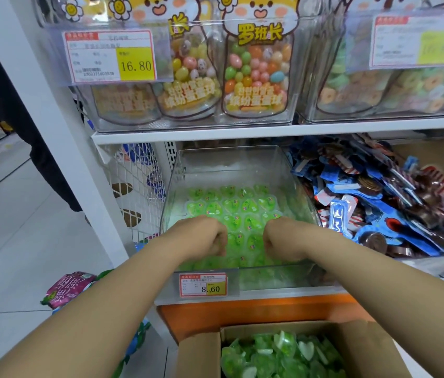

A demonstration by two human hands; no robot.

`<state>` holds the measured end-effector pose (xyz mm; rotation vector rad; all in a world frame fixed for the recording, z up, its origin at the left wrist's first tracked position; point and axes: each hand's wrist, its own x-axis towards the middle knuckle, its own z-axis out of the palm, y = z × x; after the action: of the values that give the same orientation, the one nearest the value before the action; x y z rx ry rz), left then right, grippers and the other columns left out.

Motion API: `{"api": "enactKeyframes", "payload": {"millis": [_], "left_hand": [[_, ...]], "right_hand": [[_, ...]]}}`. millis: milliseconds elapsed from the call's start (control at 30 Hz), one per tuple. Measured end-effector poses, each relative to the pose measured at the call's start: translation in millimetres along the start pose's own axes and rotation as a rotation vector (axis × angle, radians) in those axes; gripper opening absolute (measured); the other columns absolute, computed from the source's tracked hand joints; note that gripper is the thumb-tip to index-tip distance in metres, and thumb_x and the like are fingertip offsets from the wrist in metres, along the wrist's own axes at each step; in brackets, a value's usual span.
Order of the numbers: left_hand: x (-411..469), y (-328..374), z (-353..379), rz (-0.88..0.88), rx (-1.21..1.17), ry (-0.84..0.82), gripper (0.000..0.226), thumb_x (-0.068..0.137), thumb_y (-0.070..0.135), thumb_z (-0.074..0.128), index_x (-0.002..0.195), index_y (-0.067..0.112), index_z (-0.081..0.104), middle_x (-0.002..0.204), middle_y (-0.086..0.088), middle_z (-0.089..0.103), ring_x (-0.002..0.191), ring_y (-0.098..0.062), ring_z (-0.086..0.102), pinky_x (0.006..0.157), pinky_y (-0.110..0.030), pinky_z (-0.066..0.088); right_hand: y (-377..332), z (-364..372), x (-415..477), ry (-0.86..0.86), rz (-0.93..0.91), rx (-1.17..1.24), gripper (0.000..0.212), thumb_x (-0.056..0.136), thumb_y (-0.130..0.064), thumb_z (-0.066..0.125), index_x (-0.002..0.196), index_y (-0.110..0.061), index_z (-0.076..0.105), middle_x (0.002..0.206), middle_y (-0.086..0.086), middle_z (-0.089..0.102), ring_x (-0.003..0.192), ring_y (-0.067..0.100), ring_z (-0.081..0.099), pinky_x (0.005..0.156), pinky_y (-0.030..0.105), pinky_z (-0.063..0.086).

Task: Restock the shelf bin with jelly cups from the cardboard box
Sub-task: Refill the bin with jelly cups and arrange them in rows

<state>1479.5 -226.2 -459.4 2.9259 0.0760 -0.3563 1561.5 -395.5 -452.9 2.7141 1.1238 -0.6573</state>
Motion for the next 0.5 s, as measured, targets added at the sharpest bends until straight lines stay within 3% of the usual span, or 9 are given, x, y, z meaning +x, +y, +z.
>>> {"api": "enactKeyframes", "payload": {"millis": [67, 100, 200, 300, 367, 433, 500], "left_hand": [[1.6, 5.7, -2.7, 0.031, -0.112, 0.038, 0.020, 0.091, 0.016, 0.053, 0.100, 0.026, 0.068, 0.087, 0.018, 0.064, 0.084, -0.009, 0.061, 0.080, -0.030, 0.052], [1.3, 9.2, -3.6, 0.036, -0.147, 0.041, 0.024, 0.092, 0.013, 0.050, 0.103, 0.025, 0.068, 0.092, 0.014, 0.068, 0.084, -0.009, 0.060, 0.081, -0.029, 0.052], [-6.8, 21.8, -3.3, 0.074, -0.230, 0.207, 0.022, 0.093, 0.016, 0.051, 0.105, 0.025, 0.067, 0.100, 0.010, 0.068, 0.084, -0.006, 0.057, 0.082, -0.027, 0.049], [-39.6, 45.3, 14.7, 0.203, -0.360, 0.598, 0.016, 0.093, 0.024, 0.053, 0.102, 0.023, 0.066, 0.090, 0.017, 0.057, 0.085, -0.002, 0.055, 0.078, -0.023, 0.046], [-66.9, 66.6, 38.6, 0.288, -0.452, 0.746, 0.019, 0.093, 0.029, 0.050, 0.098, 0.020, 0.066, 0.085, 0.018, 0.054, 0.080, 0.001, 0.053, 0.072, -0.014, 0.042], [-85.6, 84.9, 72.3, 0.326, -0.531, 0.742, 0.021, 0.093, 0.029, 0.048, 0.094, 0.018, 0.065, 0.083, 0.016, 0.054, 0.078, 0.003, 0.052, 0.069, -0.007, 0.038], [-92.3, 96.8, 109.1, 0.307, -0.530, 0.665, 0.020, 0.094, 0.031, 0.048, 0.093, 0.019, 0.065, 0.085, 0.018, 0.055, 0.077, 0.005, 0.052, 0.069, -0.006, 0.035]], "right_hand": [[-2.4, -2.0, -2.8, -0.002, 0.008, 0.006, 0.016, 0.091, -0.005, 0.043, 0.083, -0.002, 0.057, 0.096, 0.016, 0.060, 0.081, 0.027, 0.055, 0.068, 0.027, 0.044], [-3.0, -3.7, -8.0, 0.026, -0.004, 0.026, 0.019, 0.092, -0.006, 0.043, 0.091, -0.001, 0.061, 0.101, 0.016, 0.063, 0.086, 0.027, 0.057, 0.072, 0.027, 0.045], [4.1, -7.1, -38.4, 0.317, -0.093, 0.173, 0.027, 0.093, -0.010, 0.047, 0.110, -0.011, 0.068, 0.113, 0.008, 0.067, 0.103, 0.024, 0.061, 0.085, 0.025, 0.043], [11.9, 5.9, -89.9, 0.633, -0.241, 0.393, 0.019, 0.091, -0.014, 0.058, 0.105, -0.014, 0.071, 0.094, -0.001, 0.072, 0.086, 0.008, 0.063, 0.075, 0.014, 0.041], [17.6, 31.1, -120.7, 0.784, -0.303, 0.577, 0.012, 0.086, -0.010, 0.064, 0.094, -0.013, 0.072, 0.076, -0.008, 0.069, 0.077, 0.005, 0.062, 0.067, 0.010, 0.044], [21.3, 71.0, -138.2, 0.854, -0.266, 0.673, 0.011, 0.083, -0.012, 0.064, 0.089, -0.018, 0.071, 0.069, -0.014, 0.066, 0.072, 0.002, 0.061, 0.062, 0.009, 0.044], [22.6, 119.8, -142.3, 0.811, -0.189, 0.790, 0.011, 0.083, -0.013, 0.065, 0.086, -0.022, 0.069, 0.066, -0.011, 0.063, 0.066, 0.002, 0.059, 0.058, 0.009, 0.041]]}}
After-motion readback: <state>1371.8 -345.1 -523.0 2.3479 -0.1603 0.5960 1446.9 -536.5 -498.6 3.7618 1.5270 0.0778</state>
